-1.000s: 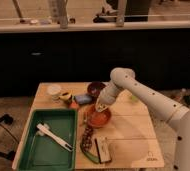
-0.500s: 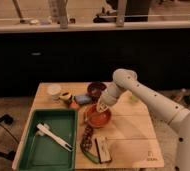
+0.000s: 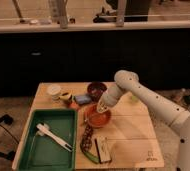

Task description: Place fork in red bowl

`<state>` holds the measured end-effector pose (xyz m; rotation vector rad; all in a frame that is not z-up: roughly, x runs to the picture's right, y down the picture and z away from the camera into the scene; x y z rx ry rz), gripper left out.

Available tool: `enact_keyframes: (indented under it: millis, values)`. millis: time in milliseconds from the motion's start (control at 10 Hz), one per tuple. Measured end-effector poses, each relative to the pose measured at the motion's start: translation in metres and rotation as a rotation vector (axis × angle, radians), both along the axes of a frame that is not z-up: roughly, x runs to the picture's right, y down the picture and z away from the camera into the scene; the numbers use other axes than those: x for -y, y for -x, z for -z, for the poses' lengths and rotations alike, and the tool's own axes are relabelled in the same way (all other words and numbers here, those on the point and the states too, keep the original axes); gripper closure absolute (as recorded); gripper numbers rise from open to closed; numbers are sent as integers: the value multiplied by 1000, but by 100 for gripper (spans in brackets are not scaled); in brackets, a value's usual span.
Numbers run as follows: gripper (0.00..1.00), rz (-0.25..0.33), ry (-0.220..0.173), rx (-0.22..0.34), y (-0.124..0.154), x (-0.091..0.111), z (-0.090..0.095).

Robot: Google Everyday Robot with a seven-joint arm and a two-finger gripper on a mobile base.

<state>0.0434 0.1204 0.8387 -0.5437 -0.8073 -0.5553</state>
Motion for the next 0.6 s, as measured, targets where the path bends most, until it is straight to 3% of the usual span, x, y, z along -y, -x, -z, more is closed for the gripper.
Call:
enact_keyframes:
  millis: [100,600]
  values:
    - [20,0,0,3,2,0,0]
    - [20,-13,-13,0,-1,4,1]
